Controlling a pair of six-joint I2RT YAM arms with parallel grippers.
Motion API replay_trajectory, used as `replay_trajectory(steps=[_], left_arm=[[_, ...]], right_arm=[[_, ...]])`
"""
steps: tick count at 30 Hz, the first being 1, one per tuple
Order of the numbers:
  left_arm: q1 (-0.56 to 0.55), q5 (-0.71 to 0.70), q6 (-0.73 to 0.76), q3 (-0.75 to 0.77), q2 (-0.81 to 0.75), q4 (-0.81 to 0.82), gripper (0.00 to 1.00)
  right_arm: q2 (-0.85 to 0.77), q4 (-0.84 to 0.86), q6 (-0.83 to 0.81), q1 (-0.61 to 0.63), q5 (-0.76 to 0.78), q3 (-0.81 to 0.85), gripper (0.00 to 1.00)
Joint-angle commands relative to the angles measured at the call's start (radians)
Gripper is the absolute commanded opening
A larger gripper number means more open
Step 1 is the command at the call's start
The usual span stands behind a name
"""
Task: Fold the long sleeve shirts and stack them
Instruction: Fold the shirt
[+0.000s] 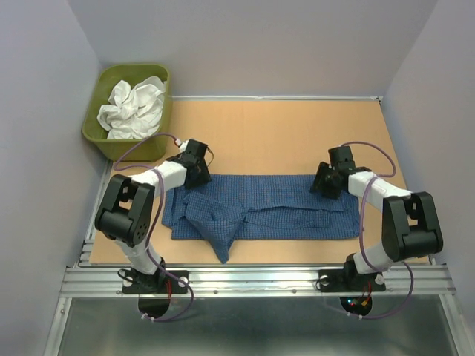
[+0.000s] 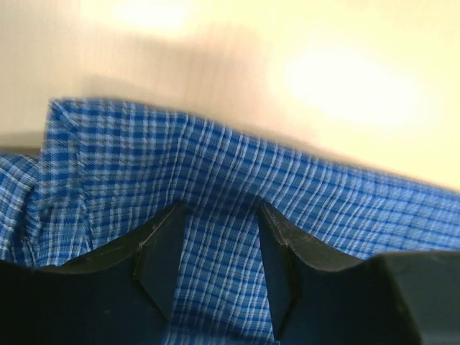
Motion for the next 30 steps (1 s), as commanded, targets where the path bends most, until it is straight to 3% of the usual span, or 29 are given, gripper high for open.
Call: replay_trajectory(steps=[1,8,12,16,19,23,30], left_arm=[[0.047,0.021,0.005,0.113,0.106,0.077,0.56],[0.092,0.044,0.039,0.38,0.277,0.074,0.56],[0.096,0.053,0.076,0.501,0.314,0.04,0.62],[0.093,0.081,0.077,0.448,0.205,0.065,0.68],[0.083,0.095,0.076,0.381,0.098,0.095,0.69],[0.052,0.112,0.083,0.328,0.082,0.1,0.69],[0.024,0.113,0.017,0.221,0.124,0.111,0.66]], right_arm=[[0.113,0.069,0.011,-0.012,0.157,0.089,0.57],[0.301,0.105,-0.004,-0.114,0.153,0.287,0.58],[0.309,0.108,-0.013,-0.127,0.034,0.382,0.58],[0.223,0.116,-0.019,-0.096,-0.222,0.407,0.59],[0.156,0.15,0.0,-0.046,-0.318,0.395,0.6],[0.143,0.265,0.06,0.008,-0.43,0.34,0.6],[0.206,0.435,0.152,0.079,-0.451,0.183,0.6]])
